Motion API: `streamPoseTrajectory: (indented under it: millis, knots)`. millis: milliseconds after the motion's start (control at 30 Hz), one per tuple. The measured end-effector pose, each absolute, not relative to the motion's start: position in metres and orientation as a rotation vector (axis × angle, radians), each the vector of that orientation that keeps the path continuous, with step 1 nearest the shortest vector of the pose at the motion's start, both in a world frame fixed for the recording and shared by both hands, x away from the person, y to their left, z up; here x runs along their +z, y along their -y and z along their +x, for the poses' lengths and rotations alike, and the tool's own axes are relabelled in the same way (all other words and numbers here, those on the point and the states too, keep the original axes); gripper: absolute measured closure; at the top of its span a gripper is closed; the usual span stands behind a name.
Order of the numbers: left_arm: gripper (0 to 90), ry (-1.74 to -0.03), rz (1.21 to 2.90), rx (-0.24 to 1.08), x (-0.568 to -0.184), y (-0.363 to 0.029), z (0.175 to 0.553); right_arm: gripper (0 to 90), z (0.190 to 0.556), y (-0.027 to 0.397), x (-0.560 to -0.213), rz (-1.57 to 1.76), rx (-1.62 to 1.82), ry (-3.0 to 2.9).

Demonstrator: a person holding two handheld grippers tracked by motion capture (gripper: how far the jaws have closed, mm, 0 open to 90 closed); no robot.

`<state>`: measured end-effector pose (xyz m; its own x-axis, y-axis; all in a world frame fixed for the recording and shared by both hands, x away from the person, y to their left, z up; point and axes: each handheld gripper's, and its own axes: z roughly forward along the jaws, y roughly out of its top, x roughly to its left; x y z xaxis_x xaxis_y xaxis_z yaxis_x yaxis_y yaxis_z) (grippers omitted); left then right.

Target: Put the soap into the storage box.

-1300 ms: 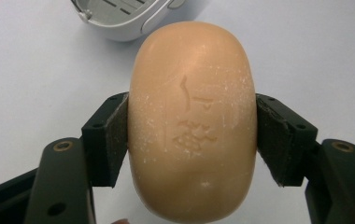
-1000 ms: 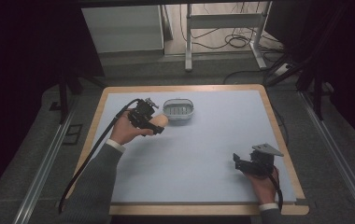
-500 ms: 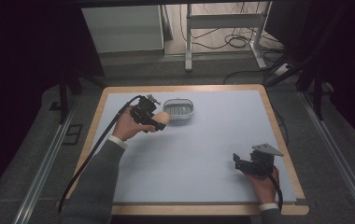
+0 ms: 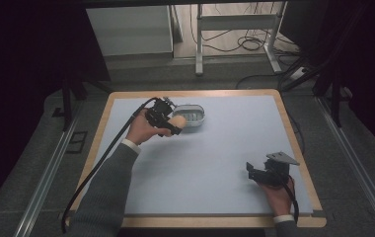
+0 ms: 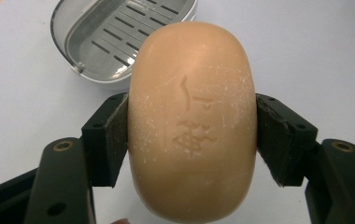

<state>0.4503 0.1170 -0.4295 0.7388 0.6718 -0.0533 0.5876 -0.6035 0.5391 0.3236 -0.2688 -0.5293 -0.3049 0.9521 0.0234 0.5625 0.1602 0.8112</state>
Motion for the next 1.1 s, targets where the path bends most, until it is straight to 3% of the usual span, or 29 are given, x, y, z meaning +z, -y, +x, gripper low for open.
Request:
streamPoseTrajectory:
  millis: [1100]
  knots:
    - [32.5, -0.896, 2.445, 0.213, -0.425, -0.081, 0.491, 8.3, 0.324, 0.269, -0.529, 1.43, 1.015, -1.938]
